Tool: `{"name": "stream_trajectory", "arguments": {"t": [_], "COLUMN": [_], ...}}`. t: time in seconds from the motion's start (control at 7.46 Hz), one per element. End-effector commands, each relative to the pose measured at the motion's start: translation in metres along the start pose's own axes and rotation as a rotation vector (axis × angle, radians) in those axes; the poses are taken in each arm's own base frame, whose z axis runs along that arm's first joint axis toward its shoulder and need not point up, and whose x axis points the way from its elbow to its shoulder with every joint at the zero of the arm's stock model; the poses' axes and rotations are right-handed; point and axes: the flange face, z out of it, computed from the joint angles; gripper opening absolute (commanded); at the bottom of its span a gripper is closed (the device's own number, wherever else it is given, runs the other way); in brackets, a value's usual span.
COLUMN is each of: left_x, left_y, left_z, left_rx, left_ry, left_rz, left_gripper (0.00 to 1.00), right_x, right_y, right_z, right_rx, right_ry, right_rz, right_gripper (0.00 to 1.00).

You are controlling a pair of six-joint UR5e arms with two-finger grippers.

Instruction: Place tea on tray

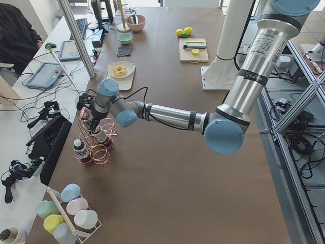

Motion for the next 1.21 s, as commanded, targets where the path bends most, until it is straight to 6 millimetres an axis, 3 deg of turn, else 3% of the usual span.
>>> {"name": "stream_trajectory", "arguments": {"t": [0.0, 1.07], "left_x": [-0.0016, -0.0113], "left_y": [0.0032, 0.0046], "left_z": [0.0006, 0.0071], "left_rx": [-0.003, -0.017], "left_ry": [0.000, -0.015], "left_rz": [0.006, 0.009], "left_gripper": [0.57, 0.47], "right_x": [0.0014, 0.0017], "right_y": [0.0044, 0.0065], "right_z": [0.0014, 0.0008], "right_rx": [-0.003, -0.002], "right_ry": [-0.002, -0.004], "right_rz": [0.004, 0.005], "right_gripper": [1.00, 1.00]}}
